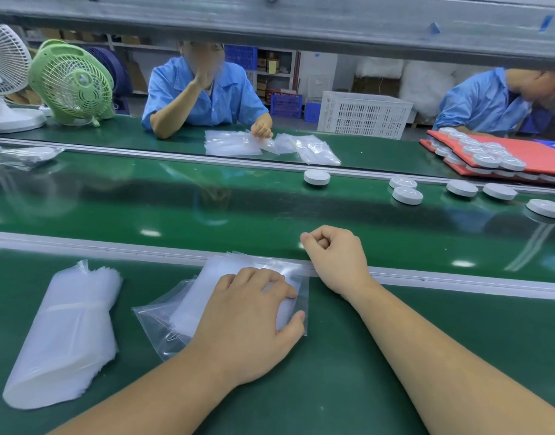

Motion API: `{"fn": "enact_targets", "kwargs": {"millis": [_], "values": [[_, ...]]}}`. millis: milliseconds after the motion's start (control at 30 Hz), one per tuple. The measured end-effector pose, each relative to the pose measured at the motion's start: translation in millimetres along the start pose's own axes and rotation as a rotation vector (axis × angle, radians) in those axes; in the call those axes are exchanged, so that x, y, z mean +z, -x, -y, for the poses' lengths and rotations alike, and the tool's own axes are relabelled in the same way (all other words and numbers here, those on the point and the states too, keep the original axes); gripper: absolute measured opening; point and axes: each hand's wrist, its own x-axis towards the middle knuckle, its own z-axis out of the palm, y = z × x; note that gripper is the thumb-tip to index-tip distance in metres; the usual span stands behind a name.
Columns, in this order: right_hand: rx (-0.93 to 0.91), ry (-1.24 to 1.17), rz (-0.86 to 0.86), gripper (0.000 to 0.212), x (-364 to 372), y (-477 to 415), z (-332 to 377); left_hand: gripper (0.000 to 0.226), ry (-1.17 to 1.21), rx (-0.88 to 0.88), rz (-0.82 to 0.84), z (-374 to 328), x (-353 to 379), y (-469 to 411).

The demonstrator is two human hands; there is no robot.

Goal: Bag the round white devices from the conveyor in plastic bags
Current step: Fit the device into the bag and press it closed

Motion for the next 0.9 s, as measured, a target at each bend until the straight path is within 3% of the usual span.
{"fn": "enact_targets", "kwargs": {"millis": [900], "values": [[-0.006, -0.004, -0.003, 0.028, 2.0, -2.0, -4.2, 0.054, 0.031, 0.006, 0.005, -0.9, -1.6, -0.5]]}}
